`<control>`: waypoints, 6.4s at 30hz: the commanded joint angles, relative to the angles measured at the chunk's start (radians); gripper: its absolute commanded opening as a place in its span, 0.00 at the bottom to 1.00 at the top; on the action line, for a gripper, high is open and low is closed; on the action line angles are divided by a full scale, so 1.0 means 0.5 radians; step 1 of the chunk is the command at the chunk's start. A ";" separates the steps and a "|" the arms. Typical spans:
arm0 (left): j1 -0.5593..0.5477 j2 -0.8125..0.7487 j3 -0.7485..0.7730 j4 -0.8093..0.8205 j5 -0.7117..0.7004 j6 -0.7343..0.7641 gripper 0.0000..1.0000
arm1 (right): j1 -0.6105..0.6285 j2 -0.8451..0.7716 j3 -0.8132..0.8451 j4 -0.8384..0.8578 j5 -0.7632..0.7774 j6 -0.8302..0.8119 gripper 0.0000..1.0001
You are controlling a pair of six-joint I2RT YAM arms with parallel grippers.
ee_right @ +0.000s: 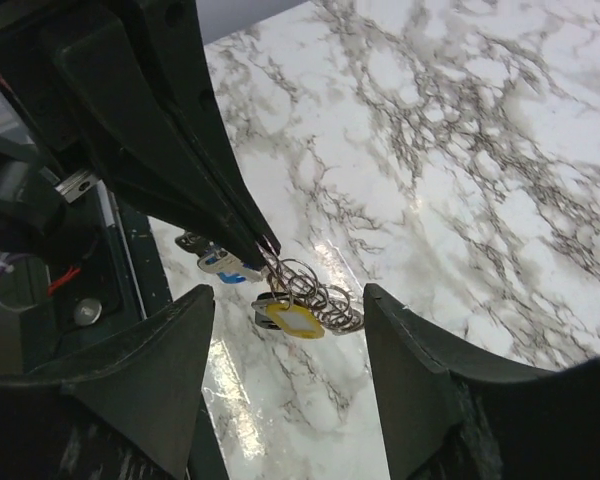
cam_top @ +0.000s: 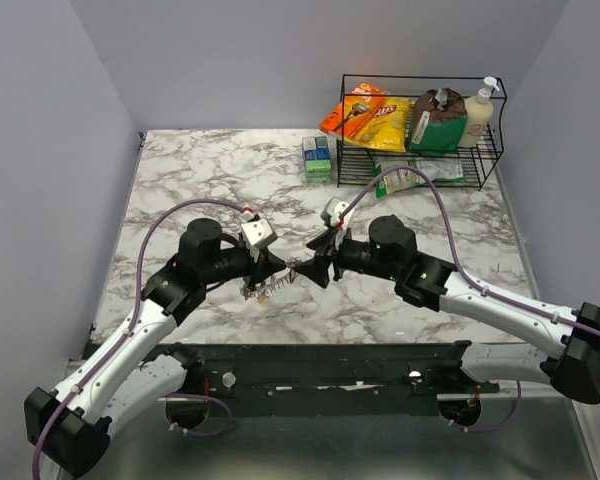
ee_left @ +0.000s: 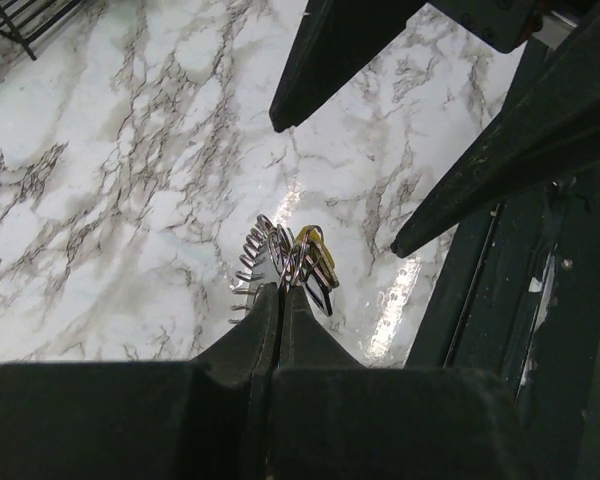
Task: Put the keys on the keyring
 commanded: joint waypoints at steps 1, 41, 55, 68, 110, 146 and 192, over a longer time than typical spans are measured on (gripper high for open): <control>-0.011 -0.095 -0.050 0.186 0.206 0.038 0.00 | -0.076 -0.063 -0.051 0.229 -0.452 -0.061 0.69; -0.015 -0.196 -0.103 0.407 0.421 -0.017 0.00 | -0.141 0.118 -0.054 0.183 -0.751 0.003 0.21; -0.011 -0.178 -0.069 0.413 0.400 -0.057 0.00 | -0.165 0.115 -0.045 0.180 -0.775 0.009 0.00; -0.014 0.036 0.293 -0.166 0.532 0.255 0.44 | -0.187 0.136 0.108 -0.077 -0.874 -0.171 0.00; -0.036 0.362 0.361 -0.192 0.621 0.286 0.00 | -0.199 0.179 0.136 -0.158 -0.993 -0.254 0.00; -0.082 0.160 0.012 0.590 0.541 -0.253 0.00 | -0.196 0.182 0.145 -0.222 -0.932 -0.221 0.01; -0.088 -0.117 -0.290 0.993 0.510 -0.364 0.00 | -0.543 -0.057 -0.076 0.039 -1.408 0.224 0.47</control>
